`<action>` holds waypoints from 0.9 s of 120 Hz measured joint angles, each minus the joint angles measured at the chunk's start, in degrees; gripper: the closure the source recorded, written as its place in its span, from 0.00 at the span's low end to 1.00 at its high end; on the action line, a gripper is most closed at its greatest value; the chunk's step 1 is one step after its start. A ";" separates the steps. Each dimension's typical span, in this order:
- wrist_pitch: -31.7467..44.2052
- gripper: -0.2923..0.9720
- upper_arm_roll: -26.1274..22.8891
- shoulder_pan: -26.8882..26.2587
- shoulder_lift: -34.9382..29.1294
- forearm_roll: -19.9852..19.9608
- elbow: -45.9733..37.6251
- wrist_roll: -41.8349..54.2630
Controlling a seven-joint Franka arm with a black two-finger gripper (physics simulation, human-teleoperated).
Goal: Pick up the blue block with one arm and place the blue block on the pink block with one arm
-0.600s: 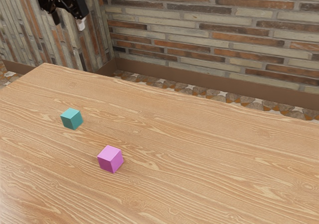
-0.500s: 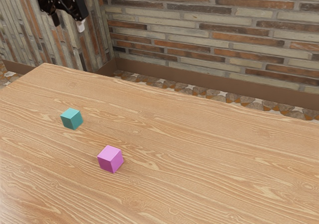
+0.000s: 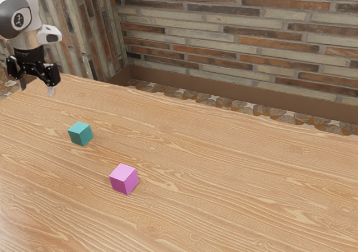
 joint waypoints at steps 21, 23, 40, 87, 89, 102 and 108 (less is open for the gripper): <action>9.73 0.23 5.73 -1.50 -0.20 0.95 -6.23 1.11; 10.53 0.23 5.88 -1.04 0.05 1.13 -6.51 1.32; 14.96 0.23 11.01 -0.69 2.14 1.61 -7.69 2.32; 28.60 0.23 11.05 0.44 14.27 -3.95 -7.22 12.26; 29.05 0.23 11.06 0.46 14.97 -4.15 -6.85 12.69; 31.18 0.23 10.91 0.48 19.35 -5.11 -3.89 15.20; 31.79 0.23 10.04 0.54 21.02 -5.49 -2.03 16.21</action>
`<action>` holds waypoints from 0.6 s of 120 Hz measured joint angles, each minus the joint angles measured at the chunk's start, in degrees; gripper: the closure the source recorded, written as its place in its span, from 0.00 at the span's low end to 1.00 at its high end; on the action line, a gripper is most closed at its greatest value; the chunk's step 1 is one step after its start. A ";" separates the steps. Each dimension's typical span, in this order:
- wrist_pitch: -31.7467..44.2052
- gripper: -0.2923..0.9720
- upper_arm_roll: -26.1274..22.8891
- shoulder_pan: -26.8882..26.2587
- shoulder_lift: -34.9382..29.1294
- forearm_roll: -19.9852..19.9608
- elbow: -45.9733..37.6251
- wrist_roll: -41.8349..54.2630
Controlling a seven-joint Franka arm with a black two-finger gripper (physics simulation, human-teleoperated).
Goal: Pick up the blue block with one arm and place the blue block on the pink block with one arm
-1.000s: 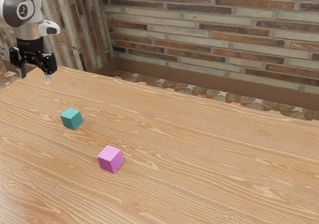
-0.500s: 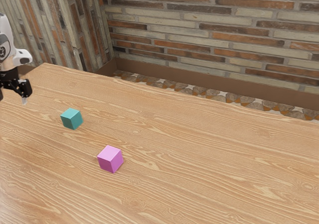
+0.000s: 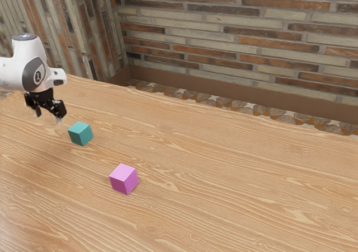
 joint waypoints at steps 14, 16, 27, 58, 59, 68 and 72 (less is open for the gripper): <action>0.93 0.23 -1.75 -0.08 2.96 -1.17 2.24 2.06; 1.02 0.23 -1.85 -0.08 3.37 -1.38 2.33 2.33; 1.42 0.23 -2.54 -0.06 6.08 -2.35 3.69 3.64; 1.64 0.23 -3.00 -0.04 11.68 -4.00 8.13 6.40; 1.63 0.23 -3.09 -0.04 11.90 -4.06 8.41 6.46; 1.18 0.23 -3.54 -0.04 14.05 -4.48 11.58 7.04; 0.96 0.23 -3.93 0.21 14.74 -4.60 12.51 7.28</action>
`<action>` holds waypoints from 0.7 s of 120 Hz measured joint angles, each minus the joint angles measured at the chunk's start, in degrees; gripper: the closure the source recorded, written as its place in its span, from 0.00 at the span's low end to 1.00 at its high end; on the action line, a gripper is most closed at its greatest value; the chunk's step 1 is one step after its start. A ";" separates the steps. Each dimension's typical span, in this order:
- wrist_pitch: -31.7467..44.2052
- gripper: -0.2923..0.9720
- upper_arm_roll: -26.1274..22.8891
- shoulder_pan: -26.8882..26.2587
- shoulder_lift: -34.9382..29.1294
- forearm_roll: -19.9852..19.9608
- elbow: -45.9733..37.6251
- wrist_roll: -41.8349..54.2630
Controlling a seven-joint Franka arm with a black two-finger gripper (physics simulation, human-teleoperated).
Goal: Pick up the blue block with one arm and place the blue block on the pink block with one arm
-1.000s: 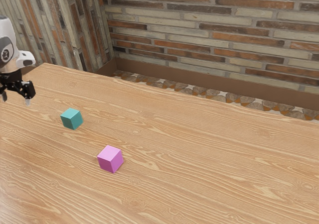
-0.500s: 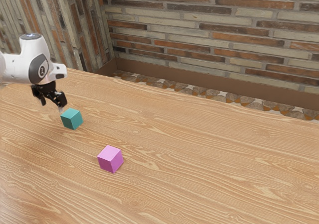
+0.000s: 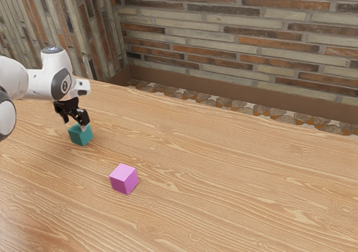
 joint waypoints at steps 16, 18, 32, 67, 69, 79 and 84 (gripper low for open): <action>-0.62 0.23 -2.06 1.01 1.82 -0.19 1.32 0.77; -0.67 0.23 -2.18 1.04 1.91 -0.19 1.27 0.85; -0.98 0.32 -2.48 1.82 2.21 -0.14 0.51 0.97; -1.31 0.44 -2.89 2.55 2.69 -0.04 0.94 0.78; -1.32 0.44 -2.94 2.55 2.72 -0.04 1.07 0.76; -1.45 0.45 -3.02 2.55 2.95 -0.03 1.63 0.66; -1.55 0.46 -3.04 2.65 2.92 0.01 1.63 0.59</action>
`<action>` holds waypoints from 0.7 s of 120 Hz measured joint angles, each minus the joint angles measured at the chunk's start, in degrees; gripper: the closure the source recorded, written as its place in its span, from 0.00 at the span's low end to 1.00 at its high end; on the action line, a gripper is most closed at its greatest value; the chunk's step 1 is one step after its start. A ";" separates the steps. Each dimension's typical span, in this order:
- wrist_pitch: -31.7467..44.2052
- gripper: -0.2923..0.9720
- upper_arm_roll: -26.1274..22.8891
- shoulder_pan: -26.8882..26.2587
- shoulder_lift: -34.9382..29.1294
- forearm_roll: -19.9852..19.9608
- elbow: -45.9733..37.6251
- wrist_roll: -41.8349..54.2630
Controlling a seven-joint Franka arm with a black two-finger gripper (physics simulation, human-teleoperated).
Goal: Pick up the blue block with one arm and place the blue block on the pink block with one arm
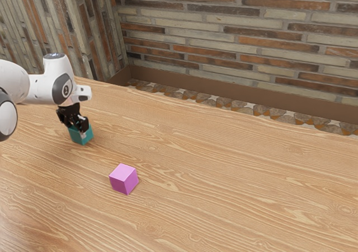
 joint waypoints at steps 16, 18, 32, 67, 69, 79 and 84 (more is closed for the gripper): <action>-2.05 0.50 -0.36 0.56 -3.62 0.26 -1.91 -0.45; -2.43 0.51 -0.50 0.57 -4.40 0.26 -2.52 -0.51; -4.73 0.53 -2.58 0.65 -10.33 0.27 -7.81 -1.02; -7.33 0.59 -11.33 0.61 -21.23 0.79 -17.96 -4.87; -7.46 0.60 -11.79 0.61 -21.48 0.82 -18.17 -5.18; -8.00 0.60 -13.85 0.58 -22.53 0.90 -19.18 -6.73; -8.20 0.60 -14.65 0.58 -22.95 0.94 -19.58 -7.49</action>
